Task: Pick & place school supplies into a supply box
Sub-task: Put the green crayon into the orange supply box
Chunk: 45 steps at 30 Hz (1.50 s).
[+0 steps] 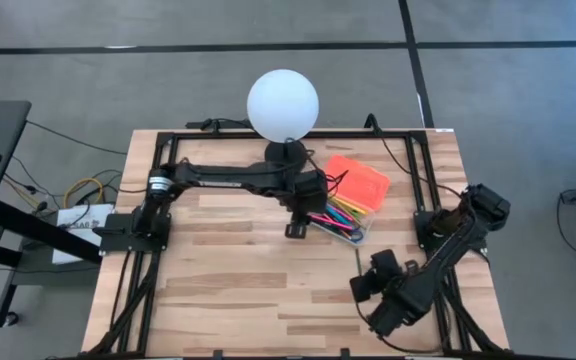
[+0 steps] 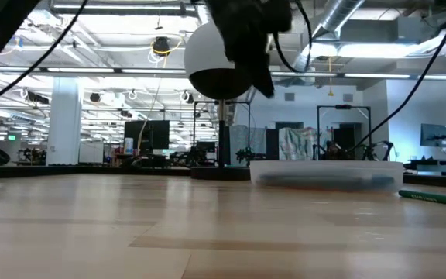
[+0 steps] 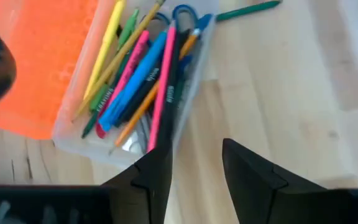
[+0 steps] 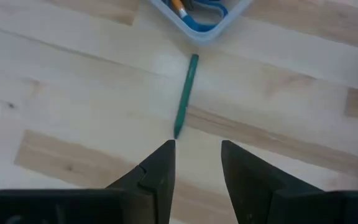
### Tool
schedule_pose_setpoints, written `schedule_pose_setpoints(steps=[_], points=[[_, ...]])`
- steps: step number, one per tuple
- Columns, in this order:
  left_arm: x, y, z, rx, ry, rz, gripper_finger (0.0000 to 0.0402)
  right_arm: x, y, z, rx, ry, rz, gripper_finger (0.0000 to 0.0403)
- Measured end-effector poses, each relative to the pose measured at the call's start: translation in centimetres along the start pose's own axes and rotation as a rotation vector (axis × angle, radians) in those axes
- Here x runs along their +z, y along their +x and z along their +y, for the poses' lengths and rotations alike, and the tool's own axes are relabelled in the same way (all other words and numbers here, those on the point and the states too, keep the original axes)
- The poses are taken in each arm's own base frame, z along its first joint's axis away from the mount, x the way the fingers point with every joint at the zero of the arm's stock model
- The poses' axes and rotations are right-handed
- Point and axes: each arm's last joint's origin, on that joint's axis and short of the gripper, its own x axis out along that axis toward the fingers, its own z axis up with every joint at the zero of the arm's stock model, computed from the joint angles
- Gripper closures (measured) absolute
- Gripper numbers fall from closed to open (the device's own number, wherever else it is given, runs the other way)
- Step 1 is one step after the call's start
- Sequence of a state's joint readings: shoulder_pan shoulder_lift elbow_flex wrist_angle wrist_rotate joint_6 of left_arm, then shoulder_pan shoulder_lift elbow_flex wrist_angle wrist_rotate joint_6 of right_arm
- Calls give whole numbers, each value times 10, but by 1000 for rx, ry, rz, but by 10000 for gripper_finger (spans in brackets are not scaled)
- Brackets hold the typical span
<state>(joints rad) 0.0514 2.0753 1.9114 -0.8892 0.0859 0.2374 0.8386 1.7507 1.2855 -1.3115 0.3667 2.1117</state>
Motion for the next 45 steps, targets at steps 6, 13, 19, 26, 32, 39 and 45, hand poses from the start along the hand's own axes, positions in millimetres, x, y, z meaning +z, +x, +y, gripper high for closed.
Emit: schedule_pose_setpoints(steps=[6, 13, 19, 26, 32, 39, 45], points=[[0, -40, -11, -14, -3, -28, 272, 10, 16, 13, -61, 60, 24, 281], [-2, -74, -18, 21, 8, -47, 272, 16, 38, 14, -97, 72, 63, 285], [-6, -86, -19, 52, 6, -27, 272, 6, 64, 13, -59, 150, 175, 284], [-6, -87, -19, 67, 6, -28, 272, 4, 75, 14, 22, 181, 145, 284], [-6, -87, -19, 69, 0, -31, 272, 8, 76, 10, -11, 163, 83, 284], [-6, -87, -19, 68, -24, -32, 272, 13, 95, 7, 9, 148, 88, 284], [-6, -87, -19, 67, -33, -29, 272, 12, 102, 5, 27, 144, 96, 284]])
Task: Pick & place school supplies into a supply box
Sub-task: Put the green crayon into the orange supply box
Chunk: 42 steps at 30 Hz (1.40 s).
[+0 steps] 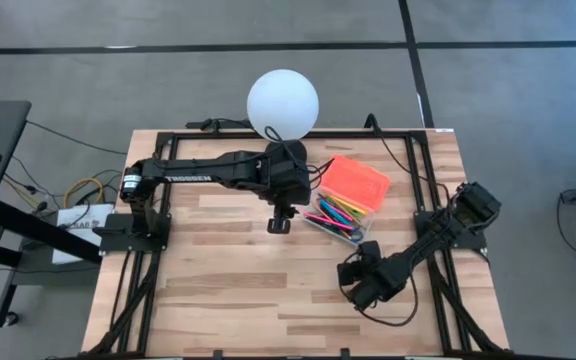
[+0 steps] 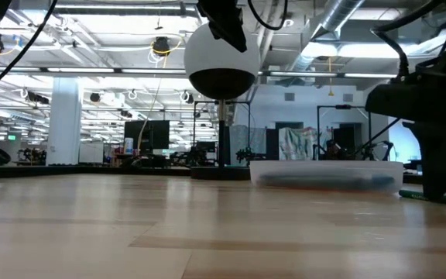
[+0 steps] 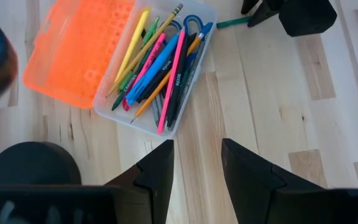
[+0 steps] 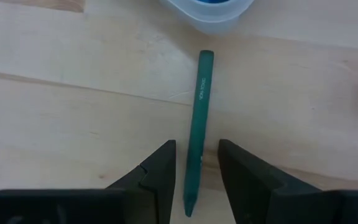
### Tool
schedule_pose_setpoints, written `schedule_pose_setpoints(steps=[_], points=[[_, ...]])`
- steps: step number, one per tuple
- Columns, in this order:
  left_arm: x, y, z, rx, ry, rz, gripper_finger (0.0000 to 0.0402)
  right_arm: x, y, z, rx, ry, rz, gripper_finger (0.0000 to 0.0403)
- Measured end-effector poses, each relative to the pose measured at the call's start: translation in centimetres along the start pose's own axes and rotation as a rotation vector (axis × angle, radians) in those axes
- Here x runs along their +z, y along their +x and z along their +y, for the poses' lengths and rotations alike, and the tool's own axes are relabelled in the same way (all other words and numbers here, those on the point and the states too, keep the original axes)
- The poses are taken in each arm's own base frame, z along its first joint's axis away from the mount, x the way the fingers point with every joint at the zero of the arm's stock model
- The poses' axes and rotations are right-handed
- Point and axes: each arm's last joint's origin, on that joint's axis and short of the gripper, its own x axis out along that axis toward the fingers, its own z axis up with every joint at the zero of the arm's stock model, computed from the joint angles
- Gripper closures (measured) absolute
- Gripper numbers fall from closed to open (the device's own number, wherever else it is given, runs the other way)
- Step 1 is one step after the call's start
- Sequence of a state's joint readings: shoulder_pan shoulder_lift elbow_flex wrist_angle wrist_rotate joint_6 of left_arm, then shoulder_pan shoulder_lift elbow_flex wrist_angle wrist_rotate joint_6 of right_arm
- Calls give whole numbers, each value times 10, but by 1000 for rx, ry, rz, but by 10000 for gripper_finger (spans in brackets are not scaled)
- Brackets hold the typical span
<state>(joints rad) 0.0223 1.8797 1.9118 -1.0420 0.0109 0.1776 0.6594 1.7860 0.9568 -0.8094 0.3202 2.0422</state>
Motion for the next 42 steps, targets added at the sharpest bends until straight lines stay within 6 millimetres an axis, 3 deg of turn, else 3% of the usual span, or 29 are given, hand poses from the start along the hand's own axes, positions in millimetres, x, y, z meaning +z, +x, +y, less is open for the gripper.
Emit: schedule_pose_setpoints(steps=[7, 16, 22, 29, 34, 42], points=[[0, 0, 0, 0, -6, 1, 272, -1, 6, -6, -8, -22, 30, 300], [0, 1, 0, 0, -18, 1, 272, -4, 6, -8, -9, -76, 49, 393], [-4, 0, -1, -9, -30, 47, 272, -15, 2, -12, 13, -136, 47, 387], [-26, 0, -5, -43, -45, 266, 272, -31, -8, -11, 69, -279, 65, 398], [-47, 21, -8, -50, -61, 405, 272, -40, -13, -13, 95, -336, 80, 399], [-99, 89, -24, -103, -148, 479, 272, -54, -19, -19, 144, -473, 94, 399]])
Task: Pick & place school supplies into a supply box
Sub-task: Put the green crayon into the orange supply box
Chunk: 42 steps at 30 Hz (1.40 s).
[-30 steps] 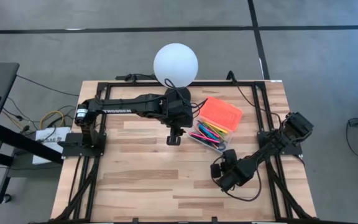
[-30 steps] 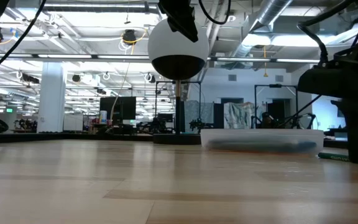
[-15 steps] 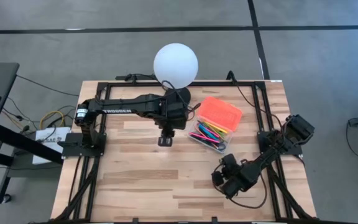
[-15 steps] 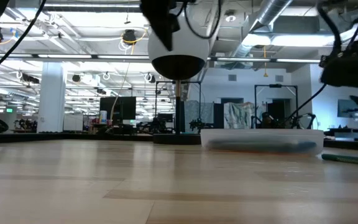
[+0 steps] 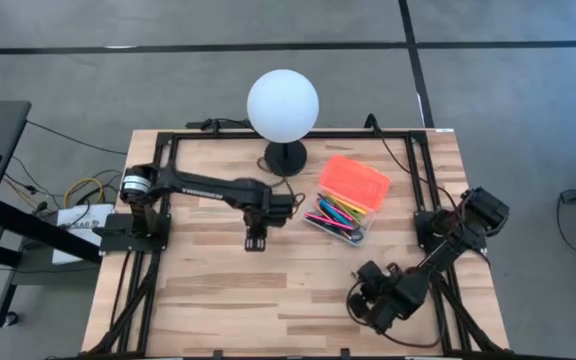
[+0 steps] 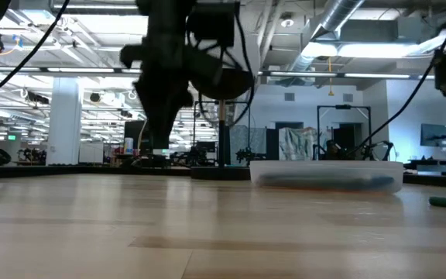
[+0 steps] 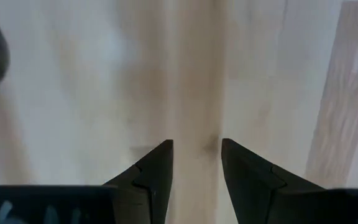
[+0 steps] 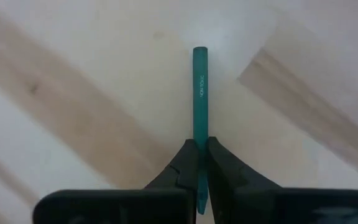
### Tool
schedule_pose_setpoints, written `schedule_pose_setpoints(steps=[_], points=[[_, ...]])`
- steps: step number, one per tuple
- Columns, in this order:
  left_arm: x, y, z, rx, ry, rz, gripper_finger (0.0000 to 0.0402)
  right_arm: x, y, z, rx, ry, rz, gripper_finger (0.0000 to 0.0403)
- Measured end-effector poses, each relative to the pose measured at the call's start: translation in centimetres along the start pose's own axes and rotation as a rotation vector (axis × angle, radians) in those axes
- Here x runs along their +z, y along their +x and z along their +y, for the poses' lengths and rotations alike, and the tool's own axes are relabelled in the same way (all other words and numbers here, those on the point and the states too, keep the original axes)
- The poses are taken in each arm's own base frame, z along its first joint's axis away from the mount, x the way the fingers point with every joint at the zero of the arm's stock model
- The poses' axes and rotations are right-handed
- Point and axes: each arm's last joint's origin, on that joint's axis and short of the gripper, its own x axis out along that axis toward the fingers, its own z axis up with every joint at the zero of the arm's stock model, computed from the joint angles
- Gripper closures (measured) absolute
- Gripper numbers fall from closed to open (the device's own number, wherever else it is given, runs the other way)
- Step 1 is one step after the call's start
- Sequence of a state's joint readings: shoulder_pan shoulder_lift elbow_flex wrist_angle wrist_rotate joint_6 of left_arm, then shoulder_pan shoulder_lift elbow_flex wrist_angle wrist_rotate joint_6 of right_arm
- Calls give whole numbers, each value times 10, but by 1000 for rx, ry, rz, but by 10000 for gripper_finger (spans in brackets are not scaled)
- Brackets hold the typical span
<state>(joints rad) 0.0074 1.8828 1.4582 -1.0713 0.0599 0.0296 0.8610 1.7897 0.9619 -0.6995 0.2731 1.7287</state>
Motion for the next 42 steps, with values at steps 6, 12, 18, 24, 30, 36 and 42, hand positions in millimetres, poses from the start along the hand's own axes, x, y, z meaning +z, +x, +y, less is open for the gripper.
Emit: schedule_pose_setpoints(steps=[6, 12, 18, 24, 30, 36, 42], points=[[-11, 45, -18, -56, -42, -56, 272, -11, -6, 4, 39, -124, 30, 401], [-11, 56, -37, -66, -58, -114, 272, -16, -12, 8, 63, -183, 15, 402], [-9, 56, -47, -42, -47, -147, 272, -11, -20, 18, 89, -252, -60, 402], [-7, 55, -48, -39, -47, -166, 272, 3, -34, 25, 38, -300, -125, 402], [-4, 55, -48, -41, -20, -197, 272, 22, -49, 29, -43, -335, -184, 402], [-4, 54, -48, -39, -2, -197, 272, 43, -51, 24, -161, -325, -236, 402], [-5, 51, -48, -39, 2, -205, 272, 81, -44, 19, -254, -341, -225, 402]])
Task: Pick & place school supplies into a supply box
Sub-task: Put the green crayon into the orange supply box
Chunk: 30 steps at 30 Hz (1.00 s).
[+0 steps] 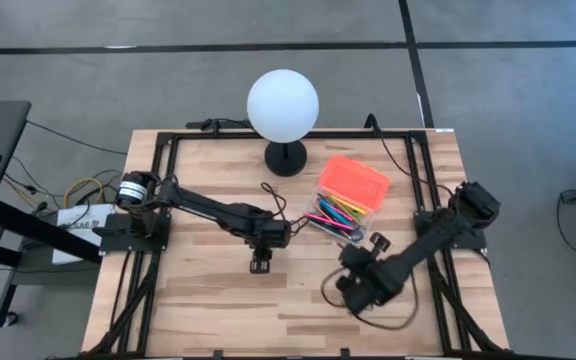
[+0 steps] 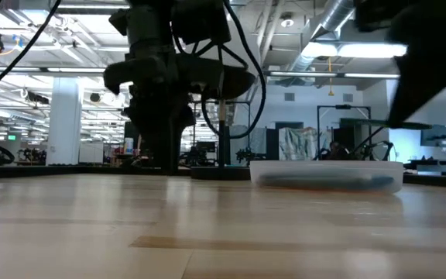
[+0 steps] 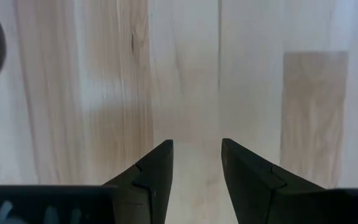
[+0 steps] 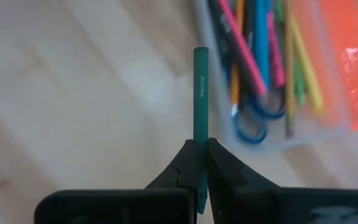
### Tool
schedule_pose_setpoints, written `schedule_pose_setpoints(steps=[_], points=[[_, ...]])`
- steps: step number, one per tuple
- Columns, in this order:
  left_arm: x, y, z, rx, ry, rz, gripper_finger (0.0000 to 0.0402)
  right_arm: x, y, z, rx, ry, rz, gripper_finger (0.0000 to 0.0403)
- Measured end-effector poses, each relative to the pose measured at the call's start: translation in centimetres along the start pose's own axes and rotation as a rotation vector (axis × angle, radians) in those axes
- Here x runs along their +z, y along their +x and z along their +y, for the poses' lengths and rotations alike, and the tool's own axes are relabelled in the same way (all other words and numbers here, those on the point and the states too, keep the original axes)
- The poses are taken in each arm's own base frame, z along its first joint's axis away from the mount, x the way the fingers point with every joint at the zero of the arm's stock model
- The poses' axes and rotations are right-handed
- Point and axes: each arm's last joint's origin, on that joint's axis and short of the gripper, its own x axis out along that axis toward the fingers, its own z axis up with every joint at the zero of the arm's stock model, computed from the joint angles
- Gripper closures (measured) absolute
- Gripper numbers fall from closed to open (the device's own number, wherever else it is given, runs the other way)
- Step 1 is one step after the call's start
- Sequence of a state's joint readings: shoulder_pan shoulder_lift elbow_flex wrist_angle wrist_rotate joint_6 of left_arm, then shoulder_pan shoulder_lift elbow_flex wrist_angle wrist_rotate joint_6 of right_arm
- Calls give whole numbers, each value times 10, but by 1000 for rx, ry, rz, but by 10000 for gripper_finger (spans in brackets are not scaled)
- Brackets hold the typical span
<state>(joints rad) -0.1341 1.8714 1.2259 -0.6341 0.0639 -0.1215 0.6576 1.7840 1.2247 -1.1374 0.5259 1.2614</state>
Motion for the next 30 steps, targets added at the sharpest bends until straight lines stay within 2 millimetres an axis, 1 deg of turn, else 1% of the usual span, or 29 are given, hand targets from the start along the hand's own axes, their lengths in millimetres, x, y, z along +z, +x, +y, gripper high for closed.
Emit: schedule_pose_setpoints(steps=[3, 9, 12, 15, 18, 22, 26, 30], points=[[1, -9, 0, 20, 1, -26, 272, 19, 12, -8, -32, -16, 23, 402], [0, -37, 2, 128, 22, -95, 272, 54, 36, -25, -61, -62, 56, 402], [-3, -47, 3, 183, 26, -101, 272, 67, 46, -35, -77, -81, 75, 402], [-7, -55, 4, 202, 21, -96, 272, 77, 54, -44, -94, -76, 96, 402], [-14, -57, 4, 202, -5, -89, 272, 84, 60, -50, -91, -90, 123, 402], [-26, -53, 6, 204, -49, -72, 272, 89, 65, -54, -69, -106, 152, 395], [-38, -50, 7, 203, -88, -62, 272, 93, 68, -58, -75, -53, 155, 376], [-45, -51, 7, 197, -124, -87, 272, 96, 71, -62, -86, 7, 159, 353]])
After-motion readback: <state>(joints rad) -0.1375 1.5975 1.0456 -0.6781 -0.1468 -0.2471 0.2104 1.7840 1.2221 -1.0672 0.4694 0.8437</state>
